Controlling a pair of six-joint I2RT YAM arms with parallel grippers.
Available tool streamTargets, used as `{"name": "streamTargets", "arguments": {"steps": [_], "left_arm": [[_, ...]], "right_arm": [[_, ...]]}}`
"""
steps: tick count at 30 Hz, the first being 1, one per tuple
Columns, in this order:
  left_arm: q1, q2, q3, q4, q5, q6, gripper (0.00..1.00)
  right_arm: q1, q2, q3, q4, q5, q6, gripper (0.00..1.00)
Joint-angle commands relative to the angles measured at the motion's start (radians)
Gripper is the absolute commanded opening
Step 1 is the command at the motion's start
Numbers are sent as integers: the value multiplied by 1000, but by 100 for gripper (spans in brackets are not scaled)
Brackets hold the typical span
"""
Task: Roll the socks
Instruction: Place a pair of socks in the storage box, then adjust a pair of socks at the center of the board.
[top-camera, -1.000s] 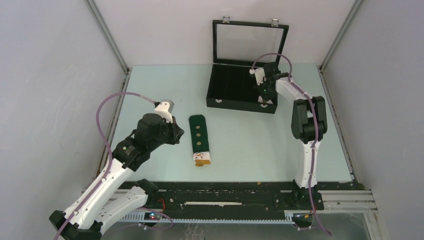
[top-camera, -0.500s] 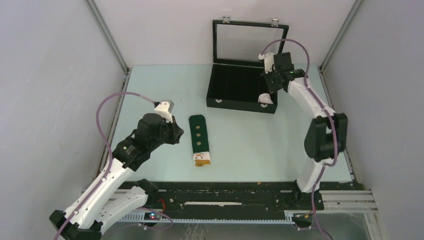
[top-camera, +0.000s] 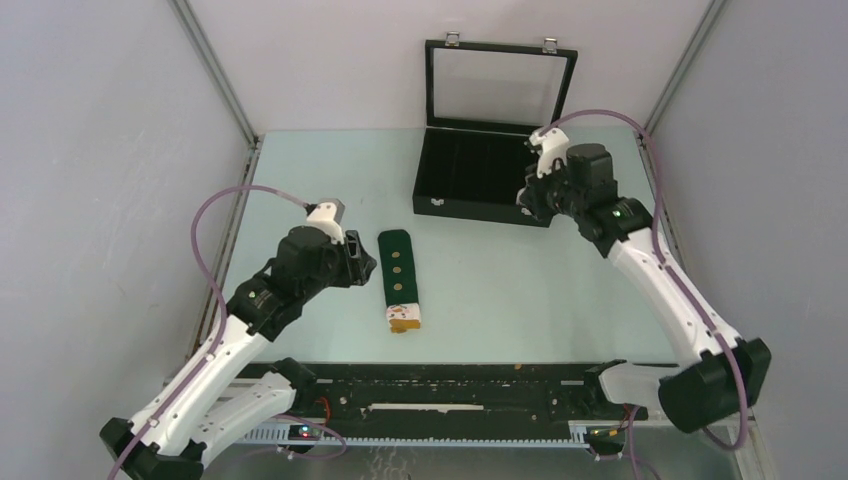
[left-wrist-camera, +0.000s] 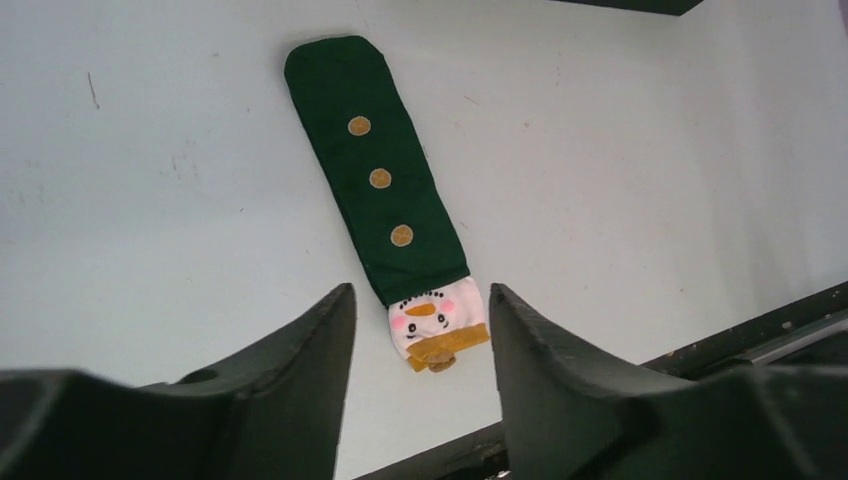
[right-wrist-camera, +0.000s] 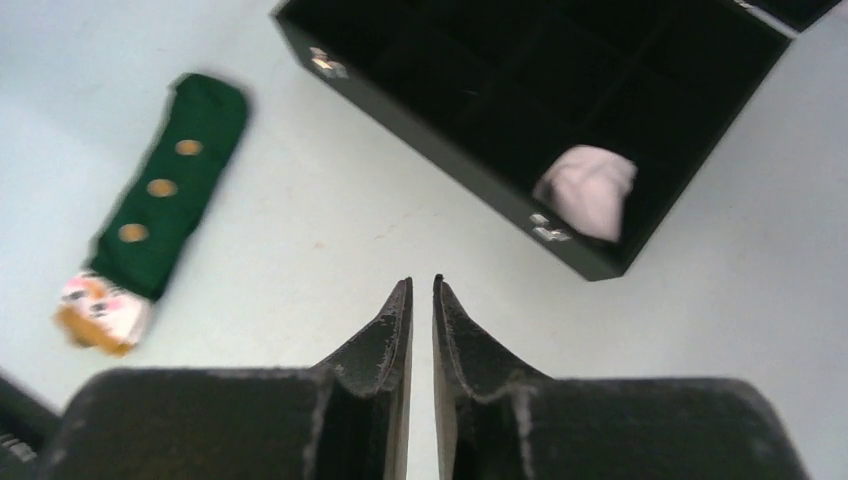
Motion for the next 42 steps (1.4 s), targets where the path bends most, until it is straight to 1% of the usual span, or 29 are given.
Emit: {"name": "streamTargets", "arguments": {"steps": [1,3,4,5,7,9,11,12,15,16,20,22,23,27,33,37,42], "left_arm": [[9,19,-49,33,9,-83,60],[8,32,-68,50,1,-113,63],[9,44,-74,58,-8,-130,65],[9,56,-79,68,-18,-143,66],[10,88,-82,85,-35,-169,68],[18,122,-79,95,-58,-187,68],[27,153,-73,104,-79,-200,70],[31,166,-71,109,-84,-207,70],[71,213,-66,129,-81,-221,72],[88,238,-64,135,-68,-225,74],[145,326,-49,194,17,-221,77],[175,385,-34,223,62,-223,80],[192,414,-21,237,87,-222,80],[241,552,30,277,161,-209,85],[270,740,127,304,224,-188,99],[278,845,184,302,235,-179,100],[281,925,226,303,246,-175,100]], "right_arm": [[6,-124,-29,12,-197,151,21],[-3,-138,-29,-18,-356,219,32],[-4,-141,-33,-31,-411,245,42],[-1,-152,-47,-25,-439,280,56],[18,-198,-113,26,-437,342,85],[41,-267,-189,95,-397,393,93],[55,-330,-250,146,-375,439,96],[63,-355,-267,153,-354,455,99],[78,-438,-310,151,-254,520,100],[77,-480,-326,153,-210,572,100],[15,-593,-375,98,-170,671,100],[-14,-650,-425,119,-256,651,100],[-16,-675,-436,122,-271,635,100],[2,-733,-442,61,-263,594,99],[19,-764,-442,8,-277,559,97],[44,-763,-452,8,-280,547,97],[60,-753,-460,15,-288,541,97]]}}
